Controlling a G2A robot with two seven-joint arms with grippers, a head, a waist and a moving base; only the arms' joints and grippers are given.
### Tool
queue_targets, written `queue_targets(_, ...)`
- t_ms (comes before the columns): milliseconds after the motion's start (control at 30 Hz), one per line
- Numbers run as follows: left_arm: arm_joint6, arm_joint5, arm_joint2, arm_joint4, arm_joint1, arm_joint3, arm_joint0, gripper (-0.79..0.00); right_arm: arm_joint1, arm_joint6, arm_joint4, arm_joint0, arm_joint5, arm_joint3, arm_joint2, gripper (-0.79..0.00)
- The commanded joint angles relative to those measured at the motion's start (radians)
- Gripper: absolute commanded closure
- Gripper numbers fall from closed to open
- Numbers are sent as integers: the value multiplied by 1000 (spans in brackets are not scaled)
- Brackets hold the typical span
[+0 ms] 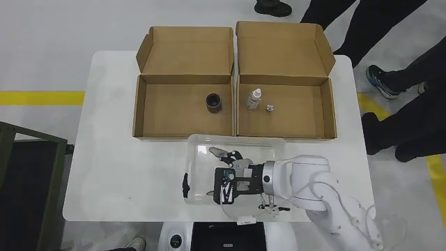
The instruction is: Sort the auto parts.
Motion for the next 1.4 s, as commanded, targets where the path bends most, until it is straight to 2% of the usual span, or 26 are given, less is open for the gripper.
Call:
queue_targets(0,0,0,0,0,0,0,0,-785,4,-9,-12,-8,-10,5,1,-714)
queue_targets(100,0,0,0,0,0,0,0,-785,10,-7,-31,-21,-12,17,8,-680)
queue_targets(233,0,0,0,0,0,0,0,-785,17,-3,-44,-40,-6,32,13,-579)
queue_targets(367,0,0,0,0,0,0,0,-785,23,-2,-65,-52,-10,45,7,-533)
queue_targets(800,0,0,0,0,0,0,0,-785,40,9,-110,-69,-18,91,-10,-465)
queue_targets(1367,0,0,0,0,0,0,0,-785,34,-28,-121,-17,55,192,-94,-391)
